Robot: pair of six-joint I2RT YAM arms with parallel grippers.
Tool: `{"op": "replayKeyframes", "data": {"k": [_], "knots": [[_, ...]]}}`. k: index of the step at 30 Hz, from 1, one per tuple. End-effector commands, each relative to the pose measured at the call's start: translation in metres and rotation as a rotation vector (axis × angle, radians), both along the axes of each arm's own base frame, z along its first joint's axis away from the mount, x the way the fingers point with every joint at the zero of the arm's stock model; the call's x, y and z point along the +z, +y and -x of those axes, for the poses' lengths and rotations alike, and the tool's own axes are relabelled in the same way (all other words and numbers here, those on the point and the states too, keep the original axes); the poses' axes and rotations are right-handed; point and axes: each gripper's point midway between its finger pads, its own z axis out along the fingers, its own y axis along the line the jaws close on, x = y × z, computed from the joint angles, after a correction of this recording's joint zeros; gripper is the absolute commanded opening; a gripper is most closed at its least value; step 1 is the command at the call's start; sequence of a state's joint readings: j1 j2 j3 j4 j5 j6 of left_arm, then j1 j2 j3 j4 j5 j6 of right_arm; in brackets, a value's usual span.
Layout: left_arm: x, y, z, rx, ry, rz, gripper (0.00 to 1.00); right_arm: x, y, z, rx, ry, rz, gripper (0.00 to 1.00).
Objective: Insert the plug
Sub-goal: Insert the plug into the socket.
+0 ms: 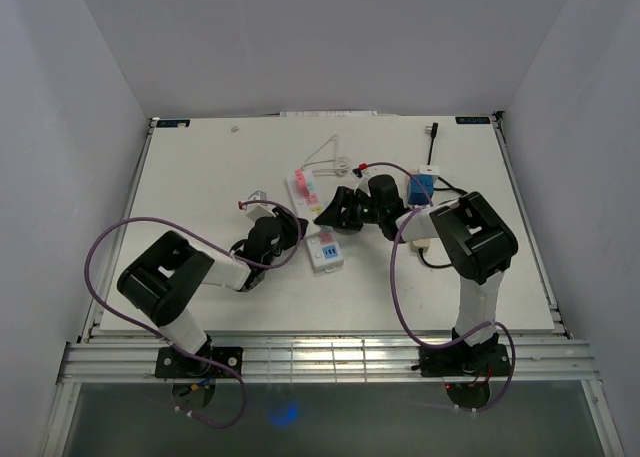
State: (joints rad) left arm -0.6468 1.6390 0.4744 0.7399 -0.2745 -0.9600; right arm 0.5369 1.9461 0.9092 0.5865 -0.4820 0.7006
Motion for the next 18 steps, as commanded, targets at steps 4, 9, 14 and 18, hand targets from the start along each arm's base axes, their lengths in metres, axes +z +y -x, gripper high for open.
{"op": "replayKeyframes", "data": {"k": [4,9,14,18], "knots": [[-0.053,0.015,0.032,-0.057,0.167,-0.111,0.45,-0.007,0.014,0.011,0.070,0.006,-0.005,0.64],[-0.060,0.018,0.032,-0.057,0.181,-0.103,0.42,-0.002,0.016,0.012,0.085,0.004,-0.029,0.68],[-0.070,0.021,0.032,-0.063,0.197,-0.091,0.39,0.007,0.018,0.014,0.098,-0.008,-0.056,0.87],[-0.074,0.024,0.032,-0.057,0.201,-0.093,0.36,0.010,0.020,0.017,0.121,-0.003,-0.093,0.90]]}}
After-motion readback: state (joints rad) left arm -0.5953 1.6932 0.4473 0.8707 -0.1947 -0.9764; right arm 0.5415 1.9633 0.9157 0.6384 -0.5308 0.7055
